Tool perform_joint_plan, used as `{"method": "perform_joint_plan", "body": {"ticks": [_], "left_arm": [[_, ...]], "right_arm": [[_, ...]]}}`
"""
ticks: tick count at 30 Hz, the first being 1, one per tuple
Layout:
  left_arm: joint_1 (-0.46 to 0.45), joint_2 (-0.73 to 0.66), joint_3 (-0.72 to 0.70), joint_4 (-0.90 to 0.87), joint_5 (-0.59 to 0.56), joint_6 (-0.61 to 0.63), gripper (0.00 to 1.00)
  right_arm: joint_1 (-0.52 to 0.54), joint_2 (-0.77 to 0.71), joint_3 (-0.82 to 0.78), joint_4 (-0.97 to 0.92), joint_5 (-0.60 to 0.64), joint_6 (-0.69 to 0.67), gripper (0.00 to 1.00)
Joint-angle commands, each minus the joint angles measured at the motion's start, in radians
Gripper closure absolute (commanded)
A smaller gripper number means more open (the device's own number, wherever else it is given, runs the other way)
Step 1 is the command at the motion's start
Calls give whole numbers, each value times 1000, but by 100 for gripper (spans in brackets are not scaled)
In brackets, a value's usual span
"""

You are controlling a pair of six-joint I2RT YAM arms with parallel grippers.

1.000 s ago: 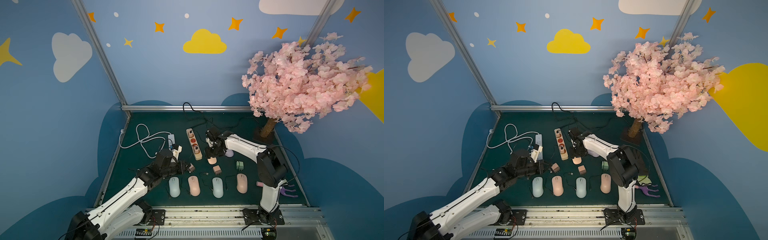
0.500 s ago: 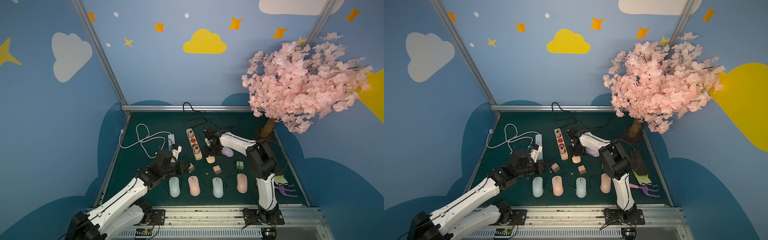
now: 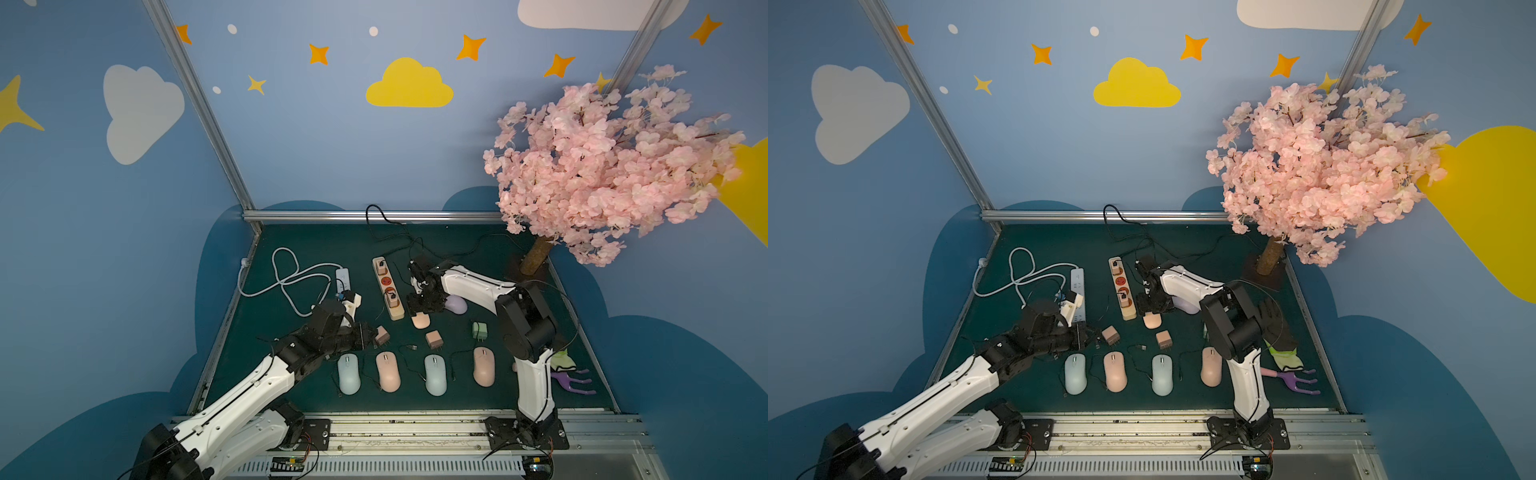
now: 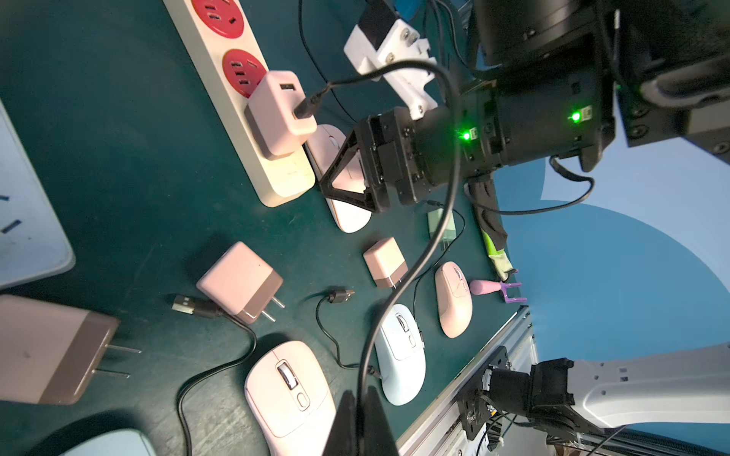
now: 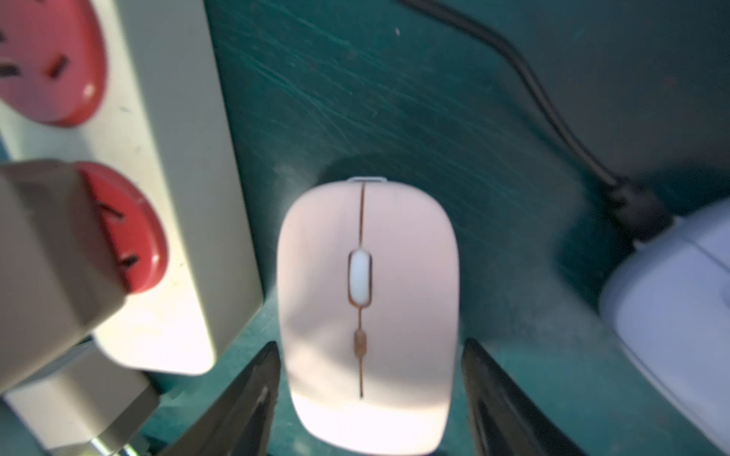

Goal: Unplug the wireless mouse
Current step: Place the power cord at the center of the board.

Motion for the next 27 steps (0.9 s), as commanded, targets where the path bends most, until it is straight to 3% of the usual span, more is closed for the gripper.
{"method": "perform_joint_plan", "body": {"ticks": [1, 5, 10, 13, 19, 27], "left_arm": [[4, -18, 15, -47, -46, 19, 86], [3, -10, 61, -119, -96, 56, 70], [2, 39, 163, -209, -164, 136, 32], [-2, 110, 244, -239, -178, 172, 20], [-45, 291, 415, -280, -279, 156, 17], [-77, 571, 691, -405, -399, -5, 18]], "right_arm": [[4, -79, -25, -4, -12, 3, 26], [9, -203, -125, 62, -26, 7, 26], [28, -427, -303, 169, 10, 26, 24], [29, -561, -405, 203, 45, 56, 23], [28, -778, -567, 212, 112, 121, 23], [18, -1024, -756, 254, 224, 196, 24]]}}
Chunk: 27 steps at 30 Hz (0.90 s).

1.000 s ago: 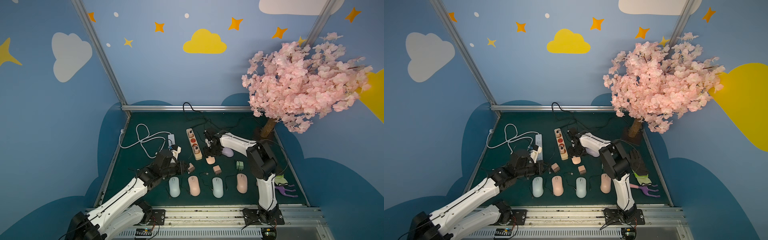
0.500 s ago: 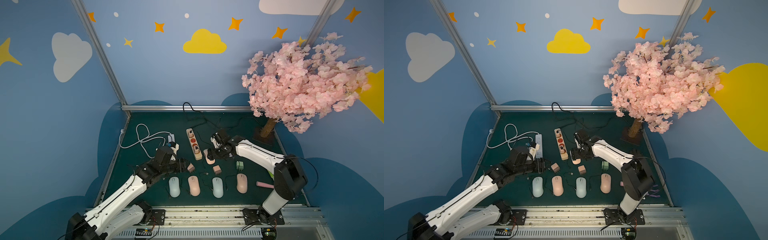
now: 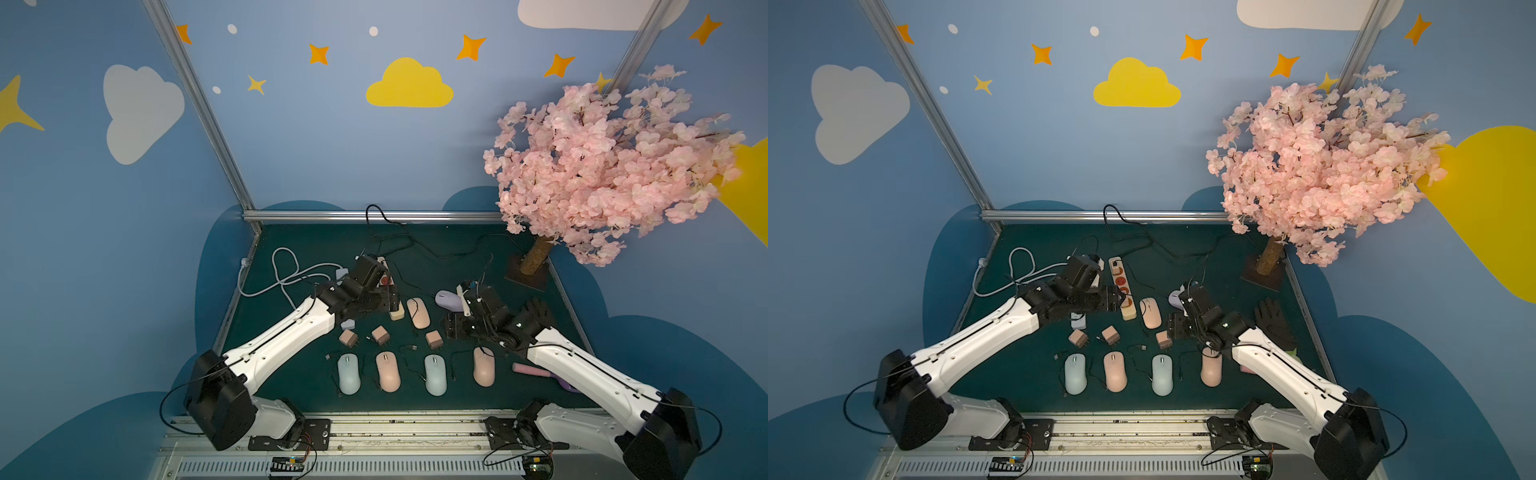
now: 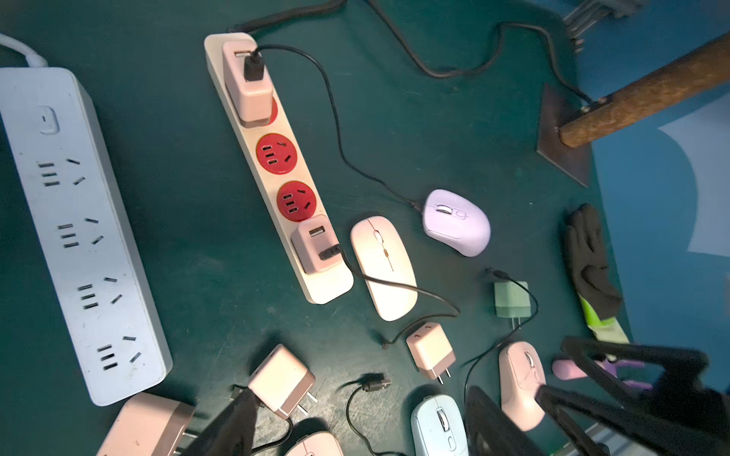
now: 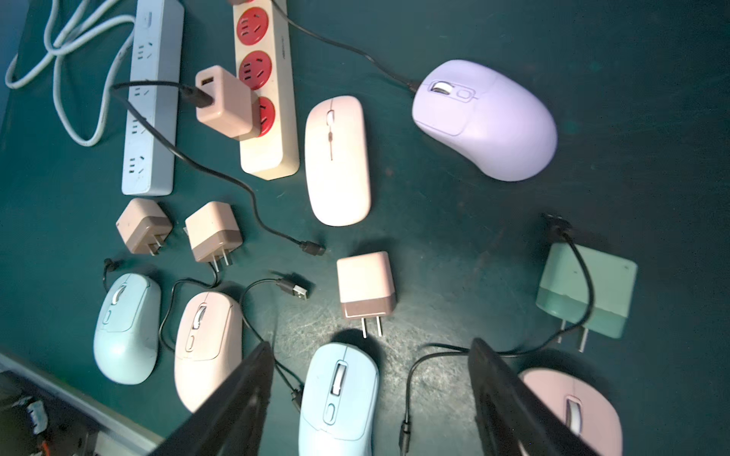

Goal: Unplug the wireless mouse
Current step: Place the power cord at the center of the board, then remove the plug from the socket.

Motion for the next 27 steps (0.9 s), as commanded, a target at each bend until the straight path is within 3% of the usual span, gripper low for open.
{"method": "perform_joint_plan", "body": {"ticks": [1, 7, 16, 22, 27], "left_arm": [[-6, 80, 101, -103, -75, -90, 18], [-2, 282, 320, -273, -104, -161, 28], [5, 499, 506, -437, -87, -181, 37], [9, 598, 584, -485, -78, -171, 38], [9, 646, 618, -507, -80, -165, 51]], "right_arm": [[-7, -95, -69, 53, 78, 22, 24], [-18, -224, -108, 21, 103, 2, 24], [-18, -235, -109, 9, 82, -26, 24], [-18, -233, -116, 9, 78, -24, 24], [-18, -233, -116, 10, 72, -25, 24]]}}
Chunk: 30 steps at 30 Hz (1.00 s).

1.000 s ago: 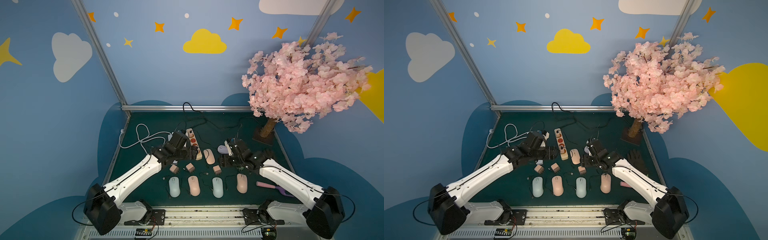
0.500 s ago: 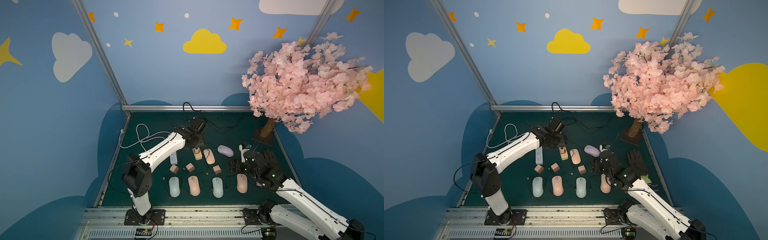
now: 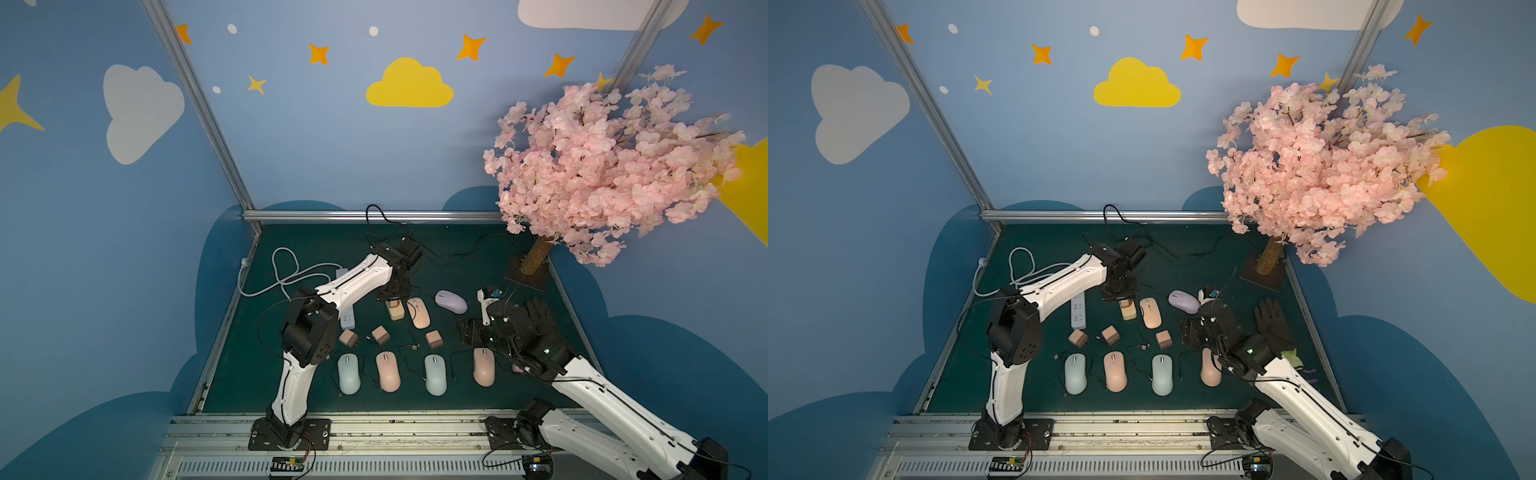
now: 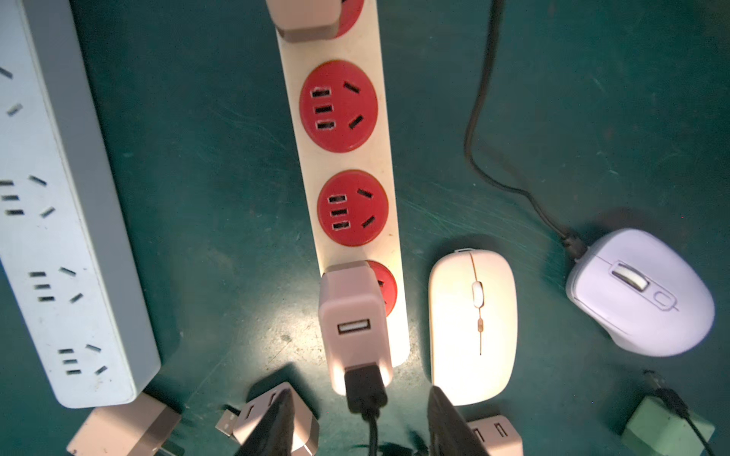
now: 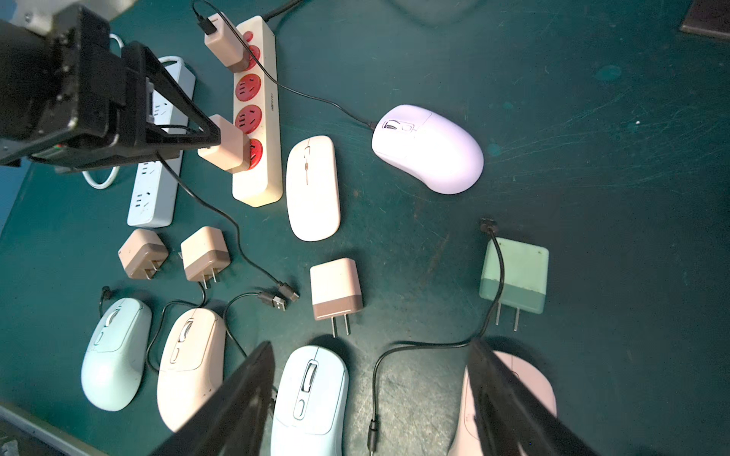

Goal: Unplug the wireless mouse
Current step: Remove the plug from the socket.

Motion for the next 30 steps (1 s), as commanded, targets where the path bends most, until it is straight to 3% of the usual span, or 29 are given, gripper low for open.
{"method": "perform_joint_plan", "body": {"ticks": [1, 11, 22, 30], "left_arm": [[5, 23, 27, -57, 0, 5, 53], [15, 62, 39, -58, -5, 12, 62], [23, 105, 66, -66, -16, 26, 64], [32, 98, 62, -71, -28, 41, 78]], "right_arm": [[-1, -7, -11, 2, -5, -13, 24], [-2, 5, -11, 8, -23, -13, 24], [-1, 5, -11, 9, -34, -16, 24], [-1, 13, -9, 18, -45, -17, 24]]}}
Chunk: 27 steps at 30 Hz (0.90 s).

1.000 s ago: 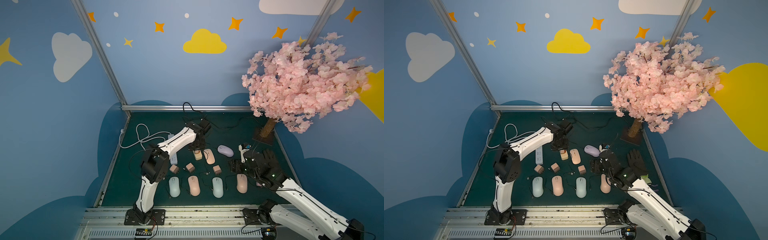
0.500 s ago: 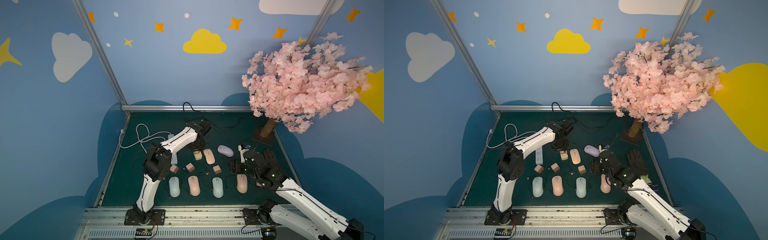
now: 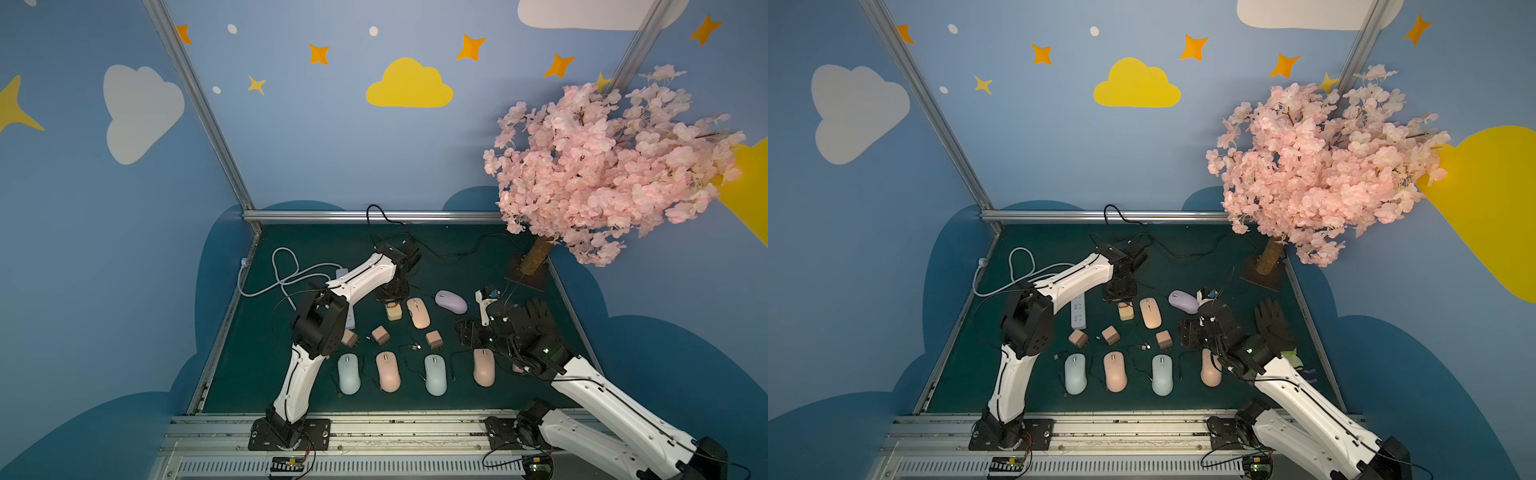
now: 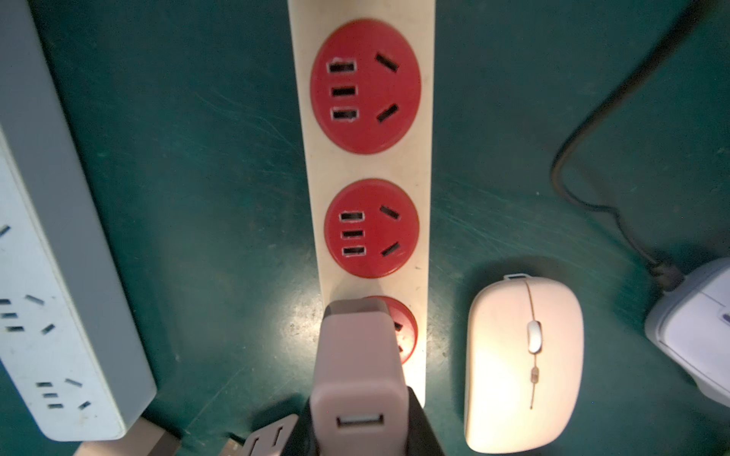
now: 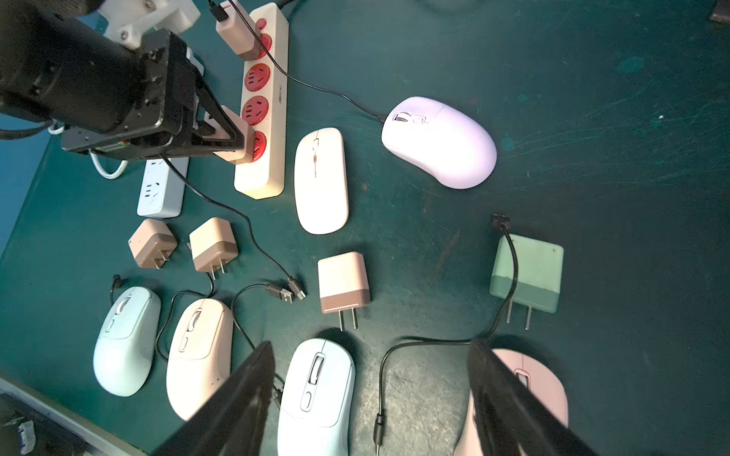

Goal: Unplug the wireless mouse
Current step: Remove the plug from the socket.

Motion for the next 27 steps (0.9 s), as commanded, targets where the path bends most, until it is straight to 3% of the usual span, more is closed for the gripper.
{"method": "perform_joint_plan", "body": {"ticks": [1, 7, 11, 15, 21, 27], "left_arm": [[13, -6, 8, -29, -28, 25, 80], [56, -83, -91, 64, 40, 118, 96], [120, -182, -257, 221, 178, 197, 96], [201, -281, -458, 434, 369, 258, 96], [305, -358, -656, 670, 610, 268, 96], [347, -388, -779, 826, 714, 234, 96]], "right_arm": [[-2, 12, -11, 29, -21, -15, 24], [-2, 104, -11, 167, -131, -7, 23], [0, 212, 14, 273, -199, 1, 22], [-1, 364, 120, 261, -263, 1, 22], [3, 584, 269, 269, -407, 5, 23], [11, 741, 381, 303, -457, 39, 24]]}}
